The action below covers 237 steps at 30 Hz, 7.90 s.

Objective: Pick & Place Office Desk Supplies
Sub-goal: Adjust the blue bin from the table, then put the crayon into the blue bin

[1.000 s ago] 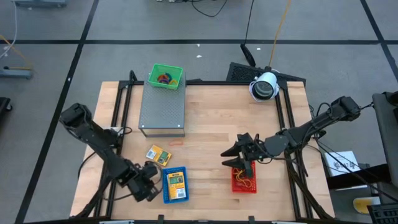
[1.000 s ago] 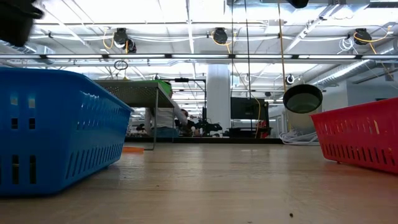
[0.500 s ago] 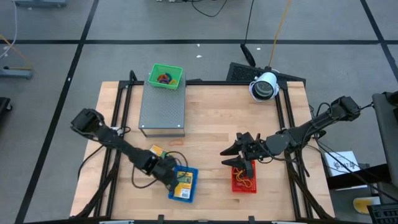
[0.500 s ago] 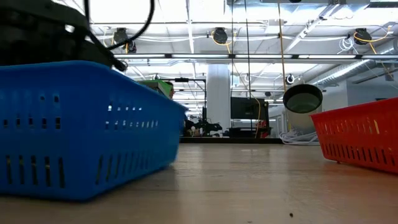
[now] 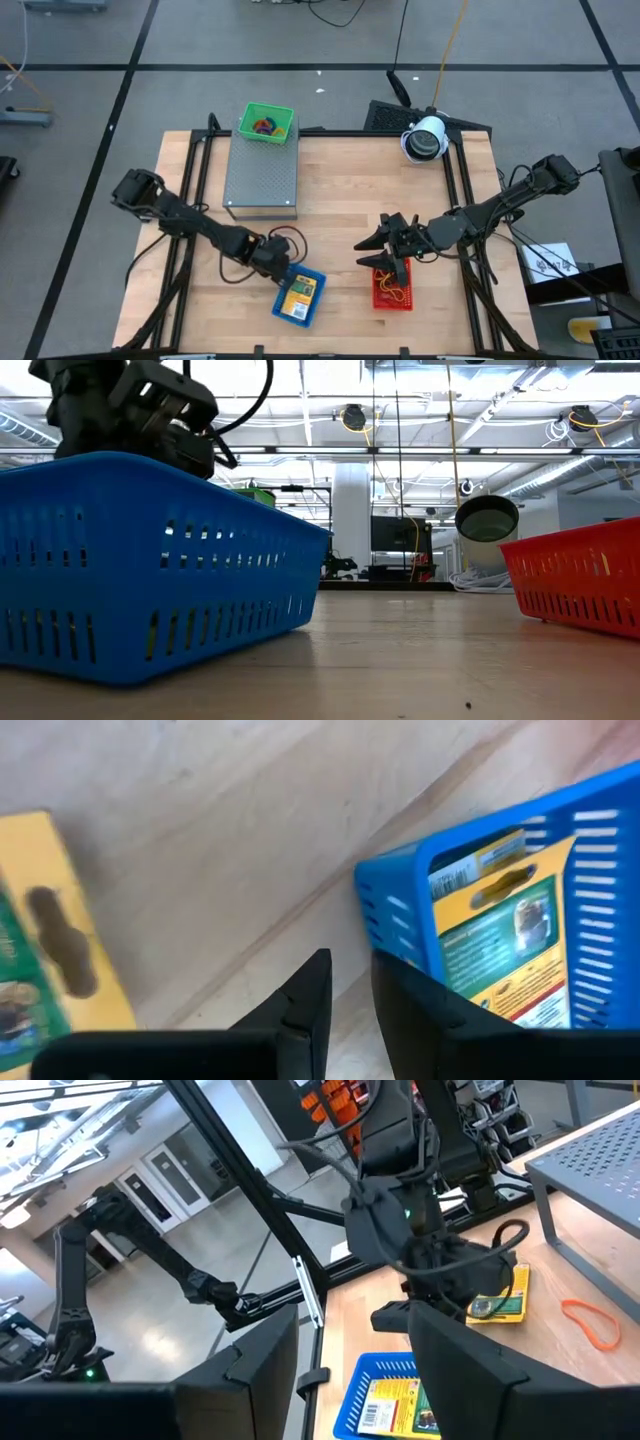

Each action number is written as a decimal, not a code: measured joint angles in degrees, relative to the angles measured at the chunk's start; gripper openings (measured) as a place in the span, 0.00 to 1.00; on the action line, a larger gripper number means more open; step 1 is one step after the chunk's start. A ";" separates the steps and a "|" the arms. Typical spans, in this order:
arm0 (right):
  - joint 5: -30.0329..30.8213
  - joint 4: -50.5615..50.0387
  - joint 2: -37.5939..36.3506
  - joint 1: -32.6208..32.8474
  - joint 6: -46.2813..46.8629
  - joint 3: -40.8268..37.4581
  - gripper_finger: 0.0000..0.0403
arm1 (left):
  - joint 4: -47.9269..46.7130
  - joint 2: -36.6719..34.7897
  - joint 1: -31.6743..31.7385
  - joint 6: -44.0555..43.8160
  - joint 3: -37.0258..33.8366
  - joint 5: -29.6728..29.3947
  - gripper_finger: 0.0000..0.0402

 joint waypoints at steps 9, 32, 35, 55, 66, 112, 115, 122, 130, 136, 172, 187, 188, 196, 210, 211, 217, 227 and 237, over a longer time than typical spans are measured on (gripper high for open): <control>1.74 -0.63 0.00 -0.17 -1.55 0.02 0.45 | -4.89 -1.61 2.22 -0.62 0.02 0.74 0.20; -19.26 -10.55 -34.56 -25.30 -26.41 -24.53 0.45 | 3.24 -1.63 5.88 2.76 0.02 1.59 0.20; -19.52 -7.05 -37.69 -27.33 -29.08 -29.04 0.45 | 3.24 -1.63 6.27 2.74 0.02 1.59 0.20; -19.54 17.61 -39.48 -27.85 -34.08 -49.79 0.45 | 7.68 -1.63 9.72 10.00 0.04 6.78 0.20; -19.54 14.18 -38.69 -27.85 -34.07 -49.91 0.45 | 14.07 -2.72 8.63 15.63 0.02 9.91 0.20; -19.53 14.12 -38.27 -27.85 -34.06 -50.01 0.45 | -48.32 12.86 3.05 -1.11 24.55 -9.19 0.60; -19.53 14.16 -38.25 -27.85 -34.06 -50.01 0.45 | -47.95 13.72 3.07 -1.80 24.55 -8.01 0.62; -19.53 14.43 -38.21 -27.85 -34.05 -50.02 0.45 | -47.11 16.08 3.07 -1.90 24.59 -6.42 0.62; -19.53 14.38 -38.23 -27.85 -34.05 -50.03 0.45 | -48.22 16.16 3.18 -2.85 24.59 -6.75 0.62; -19.53 14.36 -38.23 -27.85 -34.05 -50.03 0.45 | -48.45 16.16 3.18 -3.25 24.59 -6.99 0.62; -19.52 14.10 -38.18 -27.83 -34.05 -50.03 0.45 | -49.04 20.62 4.05 -2.96 24.37 -7.04 0.32; -19.52 14.10 -38.18 -27.84 -34.05 -50.03 0.45 | -48.23 18.87 3.35 0.18 24.39 -6.37 0.01; -19.53 14.12 -38.18 -27.82 -34.05 -50.03 0.45 | -47.93 18.11 3.18 0.17 24.44 -6.30 0.02; -19.53 14.10 -38.16 -27.82 -34.05 -50.03 0.45 | -49.51 10.53 0.97 -1.91 24.50 -7.13 0.01; -19.52 14.10 -38.18 -27.82 -34.05 -50.03 0.45 | -49.29 -4.28 -5.02 1.38 24.50 -13.52 0.01; -19.53 14.10 -38.17 -27.83 -34.05 -50.03 0.45 | -49.04 -4.97 -5.46 3.04 24.50 -14.10 0.01; -19.52 14.10 -38.16 -27.82 -34.05 -50.03 0.45 | -45.82 -7.17 -7.96 18.82 24.50 -16.98 0.01; -19.52 14.10 -38.17 -27.82 -34.05 -50.03 0.45 | -36.89 -7.25 -9.68 52.40 24.56 -24.74 0.00; -19.52 14.10 -38.16 -27.83 -34.05 -50.03 0.45 | -34.43 -1.98 -10.07 71.38 32.25 -30.02 0.00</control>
